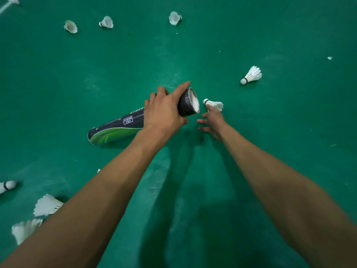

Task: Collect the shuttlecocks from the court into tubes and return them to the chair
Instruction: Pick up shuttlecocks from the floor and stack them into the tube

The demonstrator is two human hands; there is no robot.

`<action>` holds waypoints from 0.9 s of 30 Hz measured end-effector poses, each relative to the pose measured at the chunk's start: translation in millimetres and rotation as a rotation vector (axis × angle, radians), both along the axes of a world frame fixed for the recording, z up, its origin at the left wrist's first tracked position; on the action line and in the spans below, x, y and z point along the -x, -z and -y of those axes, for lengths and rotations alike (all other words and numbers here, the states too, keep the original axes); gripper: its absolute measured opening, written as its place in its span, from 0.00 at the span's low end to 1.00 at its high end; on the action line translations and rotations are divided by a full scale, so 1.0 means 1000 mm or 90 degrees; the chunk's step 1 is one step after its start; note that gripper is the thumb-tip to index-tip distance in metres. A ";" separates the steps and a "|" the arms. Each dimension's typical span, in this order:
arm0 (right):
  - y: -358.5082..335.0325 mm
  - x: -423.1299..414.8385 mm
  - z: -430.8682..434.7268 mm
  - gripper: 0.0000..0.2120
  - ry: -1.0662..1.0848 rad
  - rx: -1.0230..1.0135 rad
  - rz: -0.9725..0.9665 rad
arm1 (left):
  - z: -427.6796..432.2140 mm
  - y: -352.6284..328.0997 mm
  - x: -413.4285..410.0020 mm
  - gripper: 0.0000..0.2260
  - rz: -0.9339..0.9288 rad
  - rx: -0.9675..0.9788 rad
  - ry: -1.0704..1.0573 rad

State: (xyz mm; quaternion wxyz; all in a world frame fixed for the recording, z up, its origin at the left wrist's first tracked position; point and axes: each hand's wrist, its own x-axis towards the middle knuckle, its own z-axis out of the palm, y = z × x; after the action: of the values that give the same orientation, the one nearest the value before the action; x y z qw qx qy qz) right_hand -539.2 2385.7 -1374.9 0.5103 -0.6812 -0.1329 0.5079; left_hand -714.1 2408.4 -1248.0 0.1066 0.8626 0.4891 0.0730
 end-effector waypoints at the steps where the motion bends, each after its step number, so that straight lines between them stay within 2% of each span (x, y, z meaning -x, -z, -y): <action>1: 0.000 0.001 -0.001 0.29 0.005 -0.003 0.010 | -0.001 0.001 0.003 0.46 -0.002 0.001 -0.006; 5: -0.016 0.007 0.004 0.24 0.021 -0.061 0.050 | -0.003 0.000 0.011 0.46 -0.004 0.001 -0.028; 11: -0.084 0.012 0.032 0.12 0.076 -0.244 0.192 | 0.005 -0.015 0.008 0.46 0.009 0.000 -0.046; 17: -0.164 0.026 0.070 0.11 0.077 -0.429 0.337 | 0.013 -0.041 0.006 0.45 0.050 -0.009 -0.055; 21: -0.190 0.031 0.080 0.10 0.010 -0.436 0.555 | 0.009 -0.056 0.006 0.46 0.107 -0.003 -0.052; 23: -0.197 0.031 0.081 0.09 -0.017 -0.416 0.612 | 0.007 -0.062 0.005 0.46 0.142 0.000 -0.036; 25: -0.203 0.034 0.083 0.09 -0.076 -0.390 0.586 | 0.006 -0.068 0.002 0.47 0.174 -0.001 -0.009; 27: -0.207 0.039 0.086 0.06 -0.170 -0.380 0.465 | 0.006 -0.072 -0.003 0.46 0.202 -0.001 0.022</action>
State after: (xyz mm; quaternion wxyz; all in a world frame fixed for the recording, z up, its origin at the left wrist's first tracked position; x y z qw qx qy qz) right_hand -577.9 2299.8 -1167.8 0.5339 -0.6159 -0.5290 0.2363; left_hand -711.3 2402.1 -1175.6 0.1831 0.8485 0.4514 0.2066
